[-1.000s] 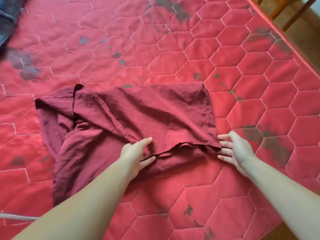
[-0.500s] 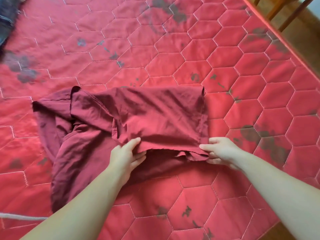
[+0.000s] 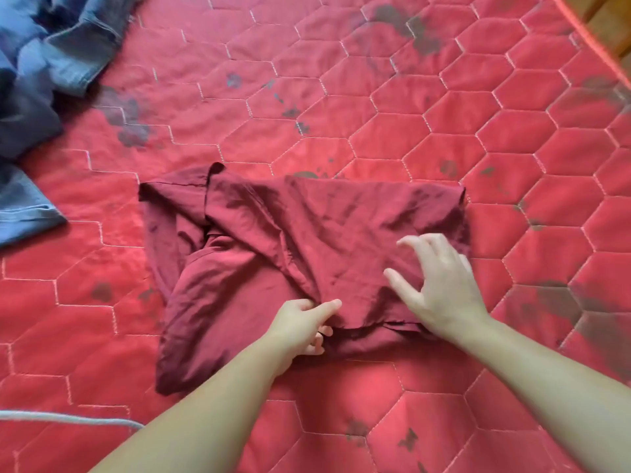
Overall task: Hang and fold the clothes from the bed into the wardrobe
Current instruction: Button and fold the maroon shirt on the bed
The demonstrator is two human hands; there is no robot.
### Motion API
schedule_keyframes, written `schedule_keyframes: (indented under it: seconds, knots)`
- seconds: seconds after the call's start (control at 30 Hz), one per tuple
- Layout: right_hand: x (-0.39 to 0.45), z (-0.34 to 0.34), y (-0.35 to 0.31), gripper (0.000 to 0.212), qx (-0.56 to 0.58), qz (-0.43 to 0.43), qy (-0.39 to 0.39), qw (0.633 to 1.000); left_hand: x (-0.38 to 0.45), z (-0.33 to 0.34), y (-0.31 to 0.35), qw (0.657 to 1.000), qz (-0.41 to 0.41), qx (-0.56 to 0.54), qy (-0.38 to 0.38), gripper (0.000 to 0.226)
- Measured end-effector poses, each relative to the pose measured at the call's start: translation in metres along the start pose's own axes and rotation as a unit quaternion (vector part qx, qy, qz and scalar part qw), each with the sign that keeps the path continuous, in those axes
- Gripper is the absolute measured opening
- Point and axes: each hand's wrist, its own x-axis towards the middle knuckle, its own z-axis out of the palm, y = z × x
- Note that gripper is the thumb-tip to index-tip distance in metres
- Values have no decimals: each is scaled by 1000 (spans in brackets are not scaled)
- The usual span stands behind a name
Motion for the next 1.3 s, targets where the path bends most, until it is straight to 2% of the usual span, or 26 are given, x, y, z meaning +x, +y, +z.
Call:
schedule_keyframes:
  seconds: [0.07, 0.13, 0.27, 0.37, 0.43, 0.5, 0.6, 0.63, 0.7, 0.77, 0.83, 0.87, 0.93, 1.03, 1.1, 1.13, 1.17, 1.23, 1.27, 1.3]
  knots:
    - [-8, 18, -35, 39, 5, -95, -54, 994, -3, -8, 1, 996, 9, -89, 21, 22]
    - [-5, 35, -68, 32, 33, -132, -95, 986, -4, -21, 3, 988, 39, -138, 57, 16]
    - [33, 68, -127, 27, 111, -102, -90, 985, -4, -60, 12, 951, 136, -234, 151, 6]
    - [72, 89, -155, 12, 125, -46, -72, 989, -1, -100, 9, 924, 125, -308, 187, 9]
    - [97, 97, -170, 15, 117, -20, -60, 991, 2, -123, -2, 914, 90, -359, 164, 19]
    - [119, 105, -185, 35, 70, 0, -58, 996, 3, -140, -13, 903, 67, -407, 120, 31]
    - [150, 118, -208, 68, 12, 69, -110, 991, 8, -151, -19, 888, 52, -450, 78, 45]
    - [159, 122, -216, 68, 20, 90, -124, 988, 9, -153, -19, 885, 50, -457, 73, 49]
    - [171, 127, -230, 53, 64, 88, -136, 985, 11, -156, -18, 882, 45, -464, 64, 54]
    - [172, 128, -241, 35, 108, 40, -133, 984, 10, -159, -20, 883, 42, -464, 54, 57]
    - [161, 125, -248, 27, 112, -53, -101, 987, 7, -160, -19, 885, 42, -462, 45, 60]
    - [152, 121, -249, 23, 97, -123, -77, 985, 7, -158, -17, 886, 43, -459, 47, 61]
    - [126, 117, -242, 20, 48, -287, -61, 955, 6, -158, -16, 882, 54, -464, 61, 67]
    - [80, 115, -223, 33, -36, -444, -150, 883, 1, -173, -18, 846, 96, -522, 61, 86]
    - [51, 121, -212, 37, -67, -470, -202, 856, -8, -192, -20, 818, 114, -564, 20, 100]
    - [39, 125, -208, 37, -65, -467, -218, 855, -10, -200, -23, 828, 113, -548, 20, 95]
    - [29, 128, -207, 35, -51, -456, -225, 860, -12, -204, -25, 859, 116, -497, 28, 79]
    - [16, 129, -211, 33, -15, -421, -221, 879, -15, -207, -30, 930, 110, -343, 70, 32]
    - [13, 126, -213, 36, -3, -403, -205, 892, -15, -207, -33, 943, 107, -303, 88, 17]
    - [12, 122, -214, 41, 3, -388, -176, 905, -13, -210, -36, 939, 111, -311, 96, 11]
